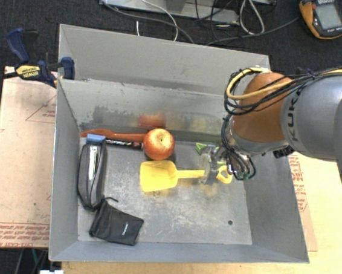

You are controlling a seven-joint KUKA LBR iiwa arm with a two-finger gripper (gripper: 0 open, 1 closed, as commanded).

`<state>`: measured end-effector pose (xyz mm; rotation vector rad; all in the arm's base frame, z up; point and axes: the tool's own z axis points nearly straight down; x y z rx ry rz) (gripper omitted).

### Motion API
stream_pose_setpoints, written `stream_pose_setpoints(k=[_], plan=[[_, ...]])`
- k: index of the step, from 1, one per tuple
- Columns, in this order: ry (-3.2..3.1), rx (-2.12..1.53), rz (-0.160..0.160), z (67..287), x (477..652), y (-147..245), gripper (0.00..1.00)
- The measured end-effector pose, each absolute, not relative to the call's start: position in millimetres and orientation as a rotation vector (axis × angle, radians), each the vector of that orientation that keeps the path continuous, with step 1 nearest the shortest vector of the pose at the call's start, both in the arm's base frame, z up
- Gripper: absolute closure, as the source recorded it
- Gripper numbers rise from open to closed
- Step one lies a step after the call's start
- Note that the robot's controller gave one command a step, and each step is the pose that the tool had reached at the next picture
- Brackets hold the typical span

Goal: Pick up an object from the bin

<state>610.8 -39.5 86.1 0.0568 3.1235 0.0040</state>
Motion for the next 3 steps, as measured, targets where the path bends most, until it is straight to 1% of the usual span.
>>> stream_pose_setpoints(k=[1,2,3], plan=[[3.098,0.413,0.006,81.1,593.5,-25.9,1.00],[3.106,0.325,0.007,73.8,545.4,-16.4,1.00],[3.095,0.435,0.008,72.2,564.2,-6.3,1.00]])
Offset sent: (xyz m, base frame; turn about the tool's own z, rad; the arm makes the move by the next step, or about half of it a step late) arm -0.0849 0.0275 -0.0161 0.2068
